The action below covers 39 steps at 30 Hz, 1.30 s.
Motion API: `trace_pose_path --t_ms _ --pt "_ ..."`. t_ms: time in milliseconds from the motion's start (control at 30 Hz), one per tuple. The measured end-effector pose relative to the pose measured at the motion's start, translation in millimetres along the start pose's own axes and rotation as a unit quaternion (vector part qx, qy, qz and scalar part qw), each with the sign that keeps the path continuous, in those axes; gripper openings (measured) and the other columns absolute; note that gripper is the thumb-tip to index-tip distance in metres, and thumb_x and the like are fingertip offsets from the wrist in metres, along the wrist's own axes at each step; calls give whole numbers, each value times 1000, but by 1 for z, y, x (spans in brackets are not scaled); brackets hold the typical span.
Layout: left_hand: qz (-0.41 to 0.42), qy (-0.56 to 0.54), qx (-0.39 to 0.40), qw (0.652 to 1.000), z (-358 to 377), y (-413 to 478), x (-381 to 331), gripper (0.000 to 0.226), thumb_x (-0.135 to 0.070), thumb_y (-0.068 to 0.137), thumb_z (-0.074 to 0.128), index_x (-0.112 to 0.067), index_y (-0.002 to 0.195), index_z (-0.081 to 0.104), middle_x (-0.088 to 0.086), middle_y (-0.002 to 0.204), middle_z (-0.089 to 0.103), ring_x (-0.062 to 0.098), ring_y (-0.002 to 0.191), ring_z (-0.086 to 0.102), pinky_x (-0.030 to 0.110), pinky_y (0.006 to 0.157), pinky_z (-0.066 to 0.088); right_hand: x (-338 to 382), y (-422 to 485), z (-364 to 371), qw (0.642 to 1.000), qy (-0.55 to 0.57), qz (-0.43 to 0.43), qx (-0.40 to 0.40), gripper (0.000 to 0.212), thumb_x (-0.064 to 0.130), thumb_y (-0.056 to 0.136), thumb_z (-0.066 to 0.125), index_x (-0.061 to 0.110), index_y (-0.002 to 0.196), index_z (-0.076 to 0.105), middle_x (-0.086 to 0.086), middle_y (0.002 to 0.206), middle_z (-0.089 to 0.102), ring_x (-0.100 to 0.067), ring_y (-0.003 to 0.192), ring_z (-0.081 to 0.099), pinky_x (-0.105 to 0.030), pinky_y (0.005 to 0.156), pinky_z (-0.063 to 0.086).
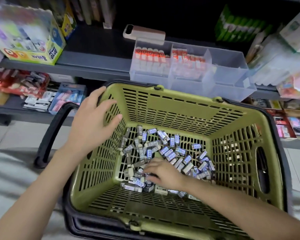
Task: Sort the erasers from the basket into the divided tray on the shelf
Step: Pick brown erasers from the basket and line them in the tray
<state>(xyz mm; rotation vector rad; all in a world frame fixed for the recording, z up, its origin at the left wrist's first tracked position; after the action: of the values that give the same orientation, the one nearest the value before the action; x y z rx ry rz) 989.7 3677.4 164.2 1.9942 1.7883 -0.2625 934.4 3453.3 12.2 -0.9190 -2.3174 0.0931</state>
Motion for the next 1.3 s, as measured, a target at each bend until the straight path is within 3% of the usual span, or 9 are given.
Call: trace_pose_path --t_ms 133,267,367,467,600,767,967,1167,1300 --pt "-5 -4 3 1000 -1 0 1 45 -40 85 59 -13 120 63 12 146 38 36 130 41 47 102 35 10 31 18 995 -74 3 70 33 21 99 39 6 123 56 -8 127 58 -22 110 42 -25 97 28" --pt "-7 -6 6 1000 -2 0 1 44 -43 86 57 -16 120 62 10 148 35 34 130 39 48 101 35 13 36 24 982 -45 65 170 58 8 85 52 4 141 35 -13 132 46 -29 118 37 -39 102 35" --pt "1 4 10 1000 0 0 1 41 -38 86 63 -16 121 62 9 150 32 33 132 36 48 101 35 5 25 20 971 -3 118 209 58 -2 78 57 0 134 42 -22 112 57 -34 110 50 -42 92 47" --pt "-3 3 7 1000 -1 0 2 40 -38 86 64 -17 120 63 8 150 32 33 131 38 48 98 37 -11 5 17 959 23 141 243 55 -6 80 52 -1 134 43 -18 131 46 -34 121 48 -40 97 46" --pt "2 3 3 1000 0 0 2 39 -36 85 65 -15 118 64 9 150 33 33 131 38 47 98 38 -24 -13 16 963 39 132 232 52 4 85 57 8 136 45 0 152 25 -22 137 30 -25 112 25" --pt "4 11 -3 1000 -1 0 2 38 -36 85 65 -15 116 65 9 150 33 34 128 41 46 96 39 -43 -27 2 981 -16 133 139 41 50 93 44 38 132 47 8 148 32 -16 127 44 -31 98 38" --pt "7 27 -5 1000 1 -1 2 37 -36 84 66 -14 114 65 11 149 34 37 127 41 49 96 39 -46 -6 0 983 -82 124 105 35 33 96 49 35 130 51 6 116 66 -15 101 61 -25 79 45" --pt "6 38 10 999 0 -1 0 38 -37 83 66 -14 114 66 11 149 33 37 127 42 51 93 42 -46 -4 -6 987 -101 88 91 24 25 79 70 20 101 61 3 110 57 -20 103 49 -31 78 41" --pt "13 94 16 995 0 -7 1 38 -33 80 72 -10 110 67 15 145 36 44 115 49 53 87 45 -48 -19 -3 992 -4 105 62 22 28 80 70 15 96 63 -2 109 56 -17 101 50 -32 87 43"
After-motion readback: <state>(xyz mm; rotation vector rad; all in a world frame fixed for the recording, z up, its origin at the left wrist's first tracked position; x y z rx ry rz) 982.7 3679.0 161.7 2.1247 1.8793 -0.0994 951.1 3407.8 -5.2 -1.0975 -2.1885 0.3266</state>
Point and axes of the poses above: each hand's wrist, its own y-axis towards the middle knuckle, its own z-axis out of the palm, x = y × z, the point moved 3 cm from there along y, towards the middle knuckle
